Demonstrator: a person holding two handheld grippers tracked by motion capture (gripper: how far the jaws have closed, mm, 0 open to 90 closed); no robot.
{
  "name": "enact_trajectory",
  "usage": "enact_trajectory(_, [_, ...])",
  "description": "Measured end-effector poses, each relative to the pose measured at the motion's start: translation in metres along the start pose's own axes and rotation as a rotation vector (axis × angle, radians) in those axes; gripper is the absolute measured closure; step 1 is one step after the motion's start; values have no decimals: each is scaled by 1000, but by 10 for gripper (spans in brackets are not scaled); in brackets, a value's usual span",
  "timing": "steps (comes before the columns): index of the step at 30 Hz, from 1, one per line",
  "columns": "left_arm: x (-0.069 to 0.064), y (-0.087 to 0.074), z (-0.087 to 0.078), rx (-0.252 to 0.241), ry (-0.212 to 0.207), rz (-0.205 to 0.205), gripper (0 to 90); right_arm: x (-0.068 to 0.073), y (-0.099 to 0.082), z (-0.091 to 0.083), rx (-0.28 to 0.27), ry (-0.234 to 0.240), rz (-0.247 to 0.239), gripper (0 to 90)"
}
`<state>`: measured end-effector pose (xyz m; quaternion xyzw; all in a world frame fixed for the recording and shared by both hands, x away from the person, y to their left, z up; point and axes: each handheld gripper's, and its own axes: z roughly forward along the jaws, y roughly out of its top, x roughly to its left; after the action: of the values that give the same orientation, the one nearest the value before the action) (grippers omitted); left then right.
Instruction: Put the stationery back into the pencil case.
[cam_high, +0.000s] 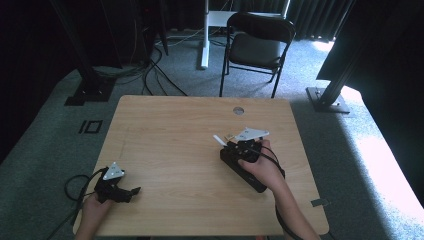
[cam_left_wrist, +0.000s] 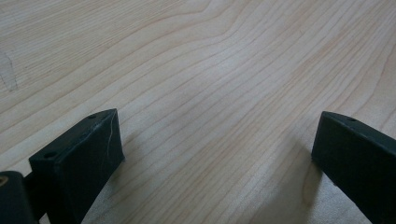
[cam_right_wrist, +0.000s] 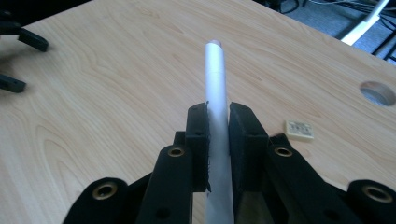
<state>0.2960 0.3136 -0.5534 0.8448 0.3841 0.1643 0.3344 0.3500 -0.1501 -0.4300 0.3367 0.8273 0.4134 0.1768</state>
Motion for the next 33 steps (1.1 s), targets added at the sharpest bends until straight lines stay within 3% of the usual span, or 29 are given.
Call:
enact_trajectory(4, [0,0,0,1,0,0,22,-10,-9,0,18,-20,26,786])
enact_trajectory(12, [0,0,0,1,0,0,22,-24,-24,-4,58,-44,29,786])
enact_trajectory(33, [0,0,0,1,3,-6,22,-36,-49,7,170,-40,29,786])
